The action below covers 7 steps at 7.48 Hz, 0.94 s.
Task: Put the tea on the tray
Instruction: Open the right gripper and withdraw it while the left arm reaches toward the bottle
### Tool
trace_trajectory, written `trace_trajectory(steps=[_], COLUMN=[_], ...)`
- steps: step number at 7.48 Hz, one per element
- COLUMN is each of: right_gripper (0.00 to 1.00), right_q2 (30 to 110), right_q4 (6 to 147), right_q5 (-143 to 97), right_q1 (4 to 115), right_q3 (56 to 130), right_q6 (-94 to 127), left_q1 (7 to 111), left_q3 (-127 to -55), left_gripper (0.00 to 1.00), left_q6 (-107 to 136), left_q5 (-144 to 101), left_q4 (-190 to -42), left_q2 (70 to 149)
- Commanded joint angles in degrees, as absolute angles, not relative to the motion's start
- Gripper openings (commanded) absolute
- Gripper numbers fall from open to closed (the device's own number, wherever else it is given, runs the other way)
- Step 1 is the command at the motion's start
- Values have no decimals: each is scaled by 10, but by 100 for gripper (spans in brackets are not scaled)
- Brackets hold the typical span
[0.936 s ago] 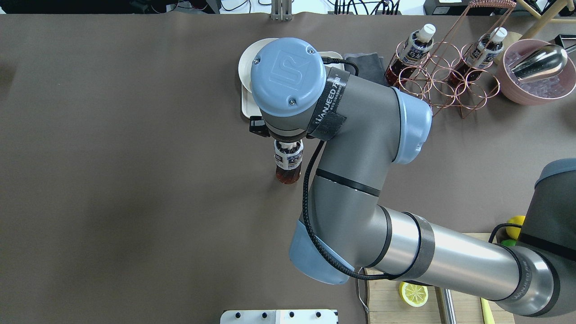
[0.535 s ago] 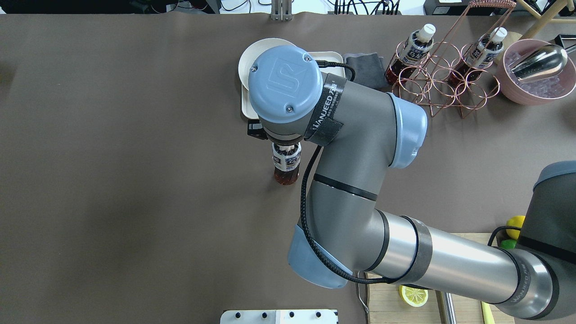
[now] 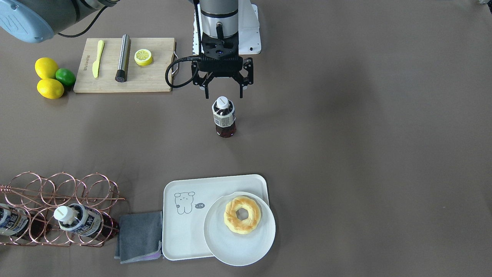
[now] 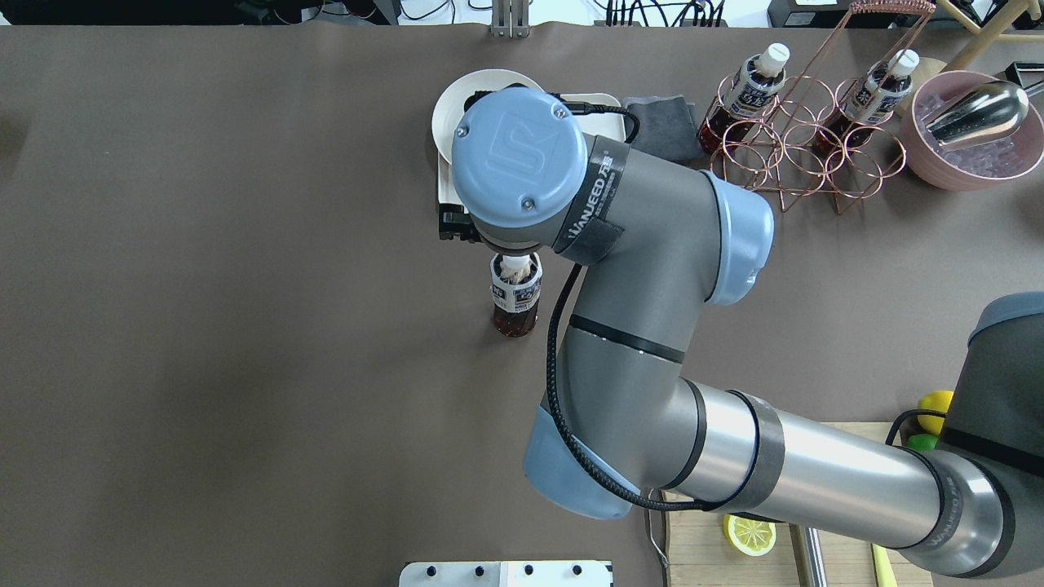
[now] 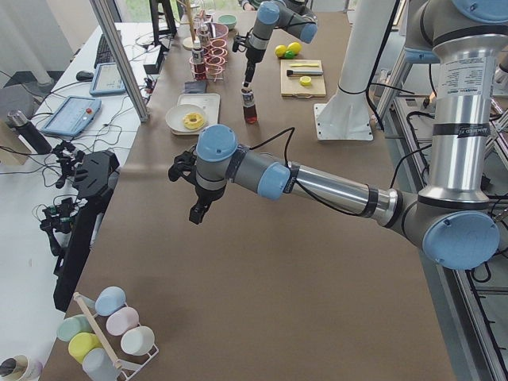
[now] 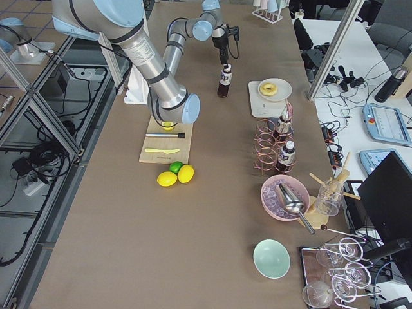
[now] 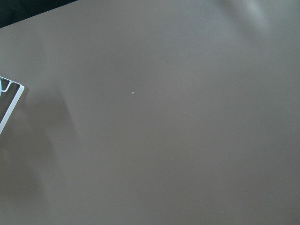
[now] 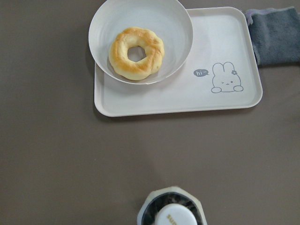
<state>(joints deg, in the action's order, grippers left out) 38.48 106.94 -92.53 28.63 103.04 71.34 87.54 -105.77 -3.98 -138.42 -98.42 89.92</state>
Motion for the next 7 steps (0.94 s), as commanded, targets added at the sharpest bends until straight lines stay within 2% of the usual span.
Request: trace_trajectory(steps=[1,3,6,7], right_gripper=[100,100,100,100], right_q2=[388,444,581,634], right_q4=[1070,1068,1051,992], right_q5=[-1018,-1099,-1153,-1172], right_q1=[370,459,546,569], right_q3=[1038,1054,1099,1100], right_q6=[665,566,417,391], left_q1=[875,828,648,575], left_q3=[-1064,-1107,-1138,-1134], left_gripper=[98,98,99,99], left_q6=[7,126,401,475], left_q5=[-1413,-1414,-1314,-1261], left_q4=[-981,-981,-973,-937], left_q2=[916,948,1083,1149])
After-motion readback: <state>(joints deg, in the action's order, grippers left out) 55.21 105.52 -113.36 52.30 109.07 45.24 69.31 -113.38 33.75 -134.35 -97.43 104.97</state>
